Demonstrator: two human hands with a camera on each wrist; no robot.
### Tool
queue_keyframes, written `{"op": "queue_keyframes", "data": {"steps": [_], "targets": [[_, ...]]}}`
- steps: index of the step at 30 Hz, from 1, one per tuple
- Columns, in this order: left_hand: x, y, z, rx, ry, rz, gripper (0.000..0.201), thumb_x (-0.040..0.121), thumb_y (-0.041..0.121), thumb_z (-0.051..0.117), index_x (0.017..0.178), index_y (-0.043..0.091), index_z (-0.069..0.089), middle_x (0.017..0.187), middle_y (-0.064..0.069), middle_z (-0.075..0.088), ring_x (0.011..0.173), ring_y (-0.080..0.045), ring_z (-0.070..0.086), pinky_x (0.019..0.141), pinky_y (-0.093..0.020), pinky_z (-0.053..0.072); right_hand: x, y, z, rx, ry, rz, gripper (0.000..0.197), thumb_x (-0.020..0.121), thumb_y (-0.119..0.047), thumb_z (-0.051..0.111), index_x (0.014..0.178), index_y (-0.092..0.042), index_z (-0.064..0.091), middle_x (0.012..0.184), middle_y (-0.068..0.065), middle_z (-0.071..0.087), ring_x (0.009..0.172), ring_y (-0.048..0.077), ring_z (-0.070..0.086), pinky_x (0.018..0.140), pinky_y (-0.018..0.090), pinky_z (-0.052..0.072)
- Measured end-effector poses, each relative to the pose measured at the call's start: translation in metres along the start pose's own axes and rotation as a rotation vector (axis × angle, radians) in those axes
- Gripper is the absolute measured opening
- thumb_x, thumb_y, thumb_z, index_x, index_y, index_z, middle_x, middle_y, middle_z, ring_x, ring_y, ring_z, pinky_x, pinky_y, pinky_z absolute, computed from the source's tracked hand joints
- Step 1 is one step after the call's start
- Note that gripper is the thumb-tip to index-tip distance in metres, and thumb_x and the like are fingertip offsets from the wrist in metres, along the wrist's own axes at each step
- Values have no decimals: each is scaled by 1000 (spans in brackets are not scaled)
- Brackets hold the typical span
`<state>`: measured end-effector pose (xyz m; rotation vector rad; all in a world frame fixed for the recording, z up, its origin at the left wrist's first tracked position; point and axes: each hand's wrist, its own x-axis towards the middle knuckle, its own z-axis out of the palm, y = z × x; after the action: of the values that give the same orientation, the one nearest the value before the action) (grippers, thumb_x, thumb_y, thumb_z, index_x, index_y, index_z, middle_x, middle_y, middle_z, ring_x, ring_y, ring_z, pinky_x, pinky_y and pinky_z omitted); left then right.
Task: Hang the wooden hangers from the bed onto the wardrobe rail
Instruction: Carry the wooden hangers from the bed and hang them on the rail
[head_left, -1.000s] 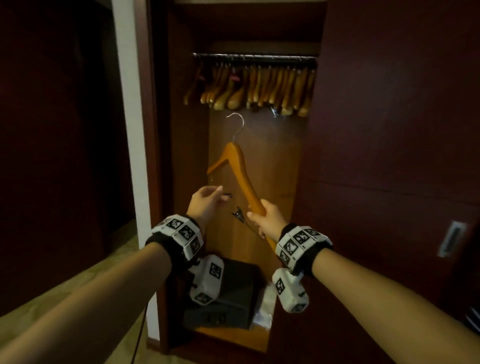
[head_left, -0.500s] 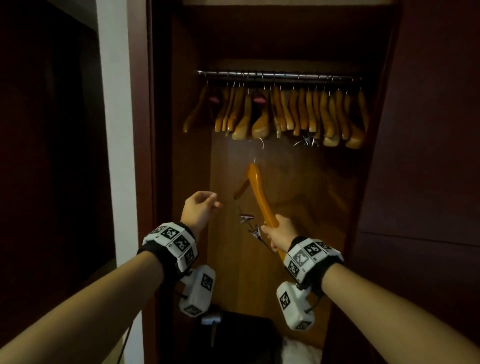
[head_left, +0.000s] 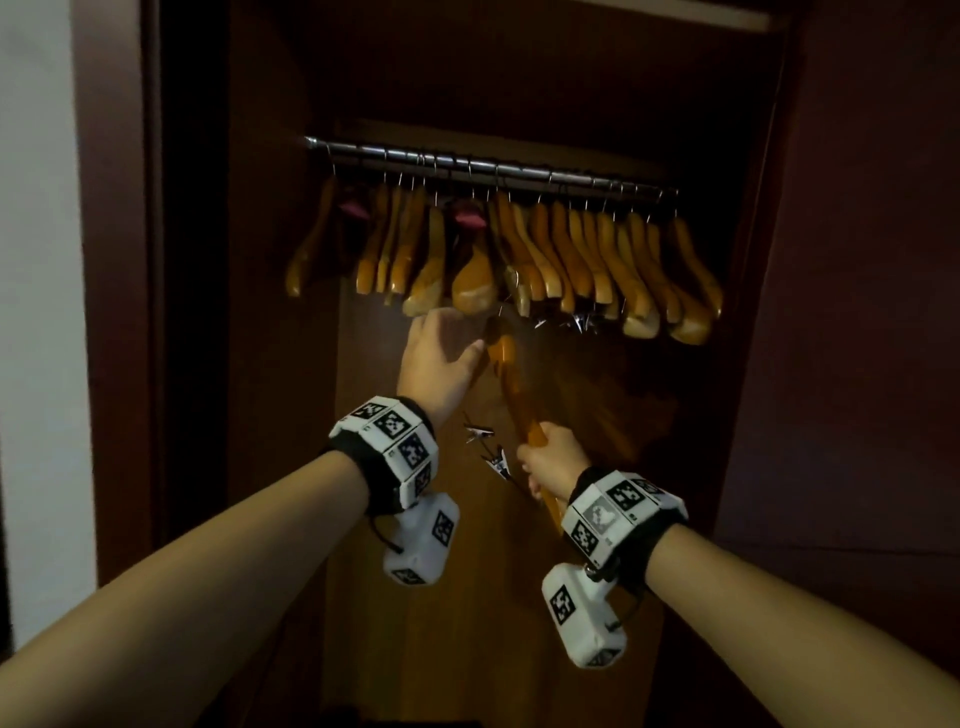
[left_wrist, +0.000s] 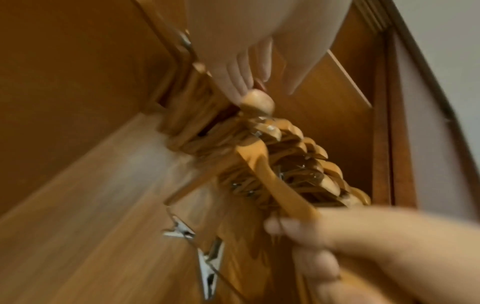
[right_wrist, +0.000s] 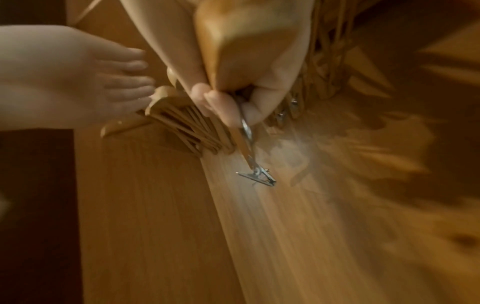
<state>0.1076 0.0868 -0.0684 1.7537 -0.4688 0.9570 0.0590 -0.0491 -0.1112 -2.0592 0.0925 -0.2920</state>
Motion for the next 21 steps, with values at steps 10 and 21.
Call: {"op": "queue_keyframes", "data": {"steps": [10,21], "targets": [[85,-14,2,631,-103,343,47,88,43,56,132,27,46,139,3,47,136,-21,30,116,-50,6,53,-63,9,31,75,-42,21,88,-2,47,70,-11,43,62,6,45,44,16,41,42,24,36],[100,-48,-34,689,-113,511,50,90,51,47,137,35,43,144,3,44,129,-17,45,114,-50,2,82,-108,24,-33,162,36,12,92,-7,47,80,-4,50,60,8,48,48,18,45,48,28,40]]}}
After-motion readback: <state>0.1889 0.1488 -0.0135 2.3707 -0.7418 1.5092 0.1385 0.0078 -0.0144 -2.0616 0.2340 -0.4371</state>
